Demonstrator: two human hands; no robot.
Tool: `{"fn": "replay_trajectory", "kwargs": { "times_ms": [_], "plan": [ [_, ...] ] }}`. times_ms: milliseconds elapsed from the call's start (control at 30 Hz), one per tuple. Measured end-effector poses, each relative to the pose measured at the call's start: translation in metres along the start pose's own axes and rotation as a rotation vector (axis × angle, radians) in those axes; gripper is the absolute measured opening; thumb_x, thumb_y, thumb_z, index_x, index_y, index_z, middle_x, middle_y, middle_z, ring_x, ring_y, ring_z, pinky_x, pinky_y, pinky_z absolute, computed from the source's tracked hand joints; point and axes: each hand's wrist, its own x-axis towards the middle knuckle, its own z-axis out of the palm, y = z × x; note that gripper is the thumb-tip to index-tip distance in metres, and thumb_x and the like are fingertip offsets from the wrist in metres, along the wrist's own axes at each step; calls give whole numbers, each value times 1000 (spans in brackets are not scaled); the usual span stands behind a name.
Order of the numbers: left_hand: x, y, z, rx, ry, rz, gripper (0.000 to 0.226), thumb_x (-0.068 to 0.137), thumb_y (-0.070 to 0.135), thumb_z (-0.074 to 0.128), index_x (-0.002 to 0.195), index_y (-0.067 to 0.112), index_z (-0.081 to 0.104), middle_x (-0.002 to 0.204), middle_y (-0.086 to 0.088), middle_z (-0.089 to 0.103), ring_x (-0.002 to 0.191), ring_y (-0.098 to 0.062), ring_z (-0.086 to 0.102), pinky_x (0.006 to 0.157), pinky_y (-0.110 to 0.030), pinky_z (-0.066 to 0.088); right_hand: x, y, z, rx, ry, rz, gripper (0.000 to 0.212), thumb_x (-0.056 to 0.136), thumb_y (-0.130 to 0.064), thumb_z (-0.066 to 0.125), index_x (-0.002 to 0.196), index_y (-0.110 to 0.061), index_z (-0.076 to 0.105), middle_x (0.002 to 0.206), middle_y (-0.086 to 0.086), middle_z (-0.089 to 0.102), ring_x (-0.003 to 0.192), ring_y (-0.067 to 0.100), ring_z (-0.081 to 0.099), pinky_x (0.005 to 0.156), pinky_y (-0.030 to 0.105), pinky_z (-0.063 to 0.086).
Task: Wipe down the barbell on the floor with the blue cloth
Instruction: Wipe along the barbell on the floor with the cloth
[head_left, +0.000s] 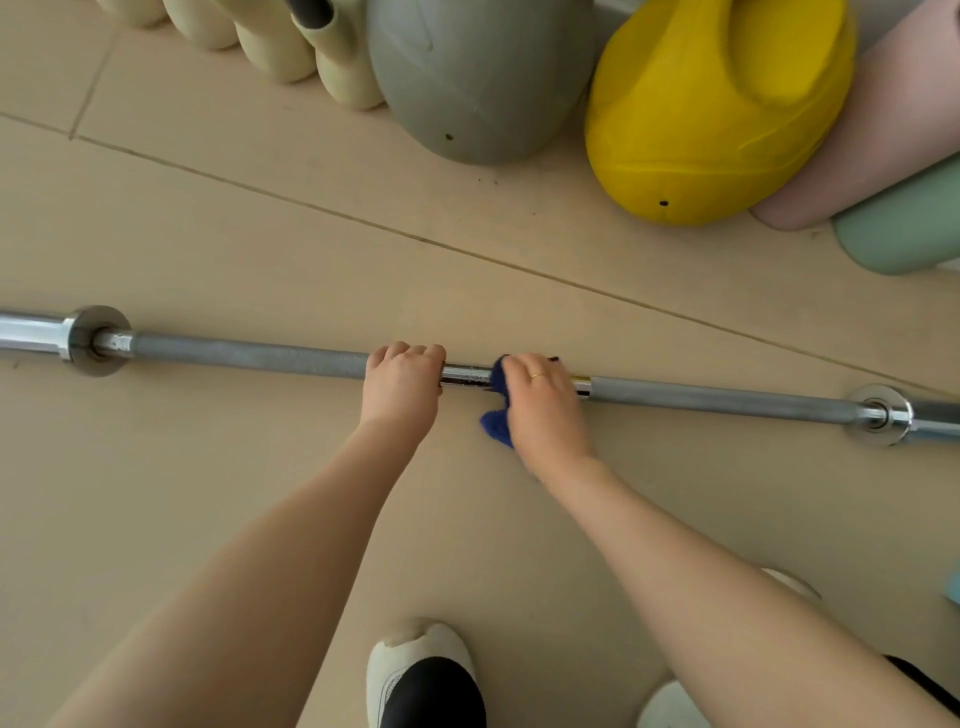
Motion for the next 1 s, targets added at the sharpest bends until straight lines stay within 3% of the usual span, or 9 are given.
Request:
{"fn": "replay_trajectory", "kwargs": {
  "times_ms": [67, 167, 267, 533, 700, 767, 867, 933, 1000],
  "plan": [
    [2, 0, -4, 13, -23, 5, 13, 89, 15, 56, 102, 13, 57, 97, -3, 66, 100, -25, 52, 85, -28, 31, -4, -9, 3, -73, -83, -164, 63, 84, -22, 63, 138, -1, 37, 144, 20, 37, 134, 36, 33, 113, 38, 20],
    [2, -1, -6, 18, -38, 12, 16, 90, 15, 56, 105, 14, 56, 99, -3, 66, 100, -24, 53, 87, -28, 32, -14, 6, -2, -180, -99, -254, 67, 90, -14, 54, 146, -4, 19, 155, 12, 18, 144, 29, 15, 117, 35, 1],
    [-3, -5, -6, -54, -22, 3, 30, 90, 17, 57, 120, 16, 51, 111, 0, 62, 109, -23, 51, 94, -28, 31, -22, 27, -9, -205, -54, -202, 66, 79, -7, 66, 139, -2, 39, 146, 15, 40, 135, 33, 38, 113, 40, 20],
    [-5, -21, -12, -113, -6, -4, 35, 89, 22, 60, 123, 16, 54, 119, -3, 58, 110, -26, 50, 94, -32, 33, 19, 4, -20, 97, -72, 136, 31, 87, -4, 39, 113, -6, 55, 115, 13, 60, 104, 32, 53, 88, 41, 43],
    [-8, -24, -10, -174, 9, -35, 32, 85, 17, 62, 117, 13, 59, 118, -6, 56, 109, -29, 50, 90, -33, 33, 37, -56, -6, 128, -207, -80, 29, 84, -7, 45, 111, -2, 53, 116, 19, 58, 107, 36, 51, 89, 38, 37],
    [-9, -27, -11, -187, 1, -51, 31, 82, 8, 60, 113, 10, 60, 115, -8, 56, 108, -29, 50, 87, -31, 33, 36, -76, 11, 61, -152, -112, 29, 80, -14, 57, 106, 0, 54, 108, 19, 59, 100, 36, 53, 89, 39, 37],
    [-10, -30, -8, -171, 33, -50, 28, 80, 5, 59, 108, 6, 62, 108, -10, 60, 102, -31, 53, 82, -33, 34, 27, -69, 26, 4, -15, -190, 41, 69, -24, 69, 101, -2, 59, 95, 13, 63, 87, 34, 60, 83, 38, 47],
    [-9, -31, -7, -163, 51, -34, 24, 81, 8, 61, 105, 5, 63, 103, -12, 62, 98, -33, 55, 79, -35, 35, 19, -45, 30, -169, -1, -316, 63, 69, -30, 67, 125, -5, 50, 120, 12, 61, 107, 32, 59, 97, 40, 44],
    [-10, -31, -7, -161, 48, -11, 24, 83, 14, 64, 107, 6, 63, 102, -11, 62, 97, -33, 56, 79, -36, 36, 8, -21, 30, -370, -17, -453, 86, 69, -41, 66, 140, -9, 30, 143, 12, 44, 129, 29, 45, 112, 39, 25]
  ]
}}
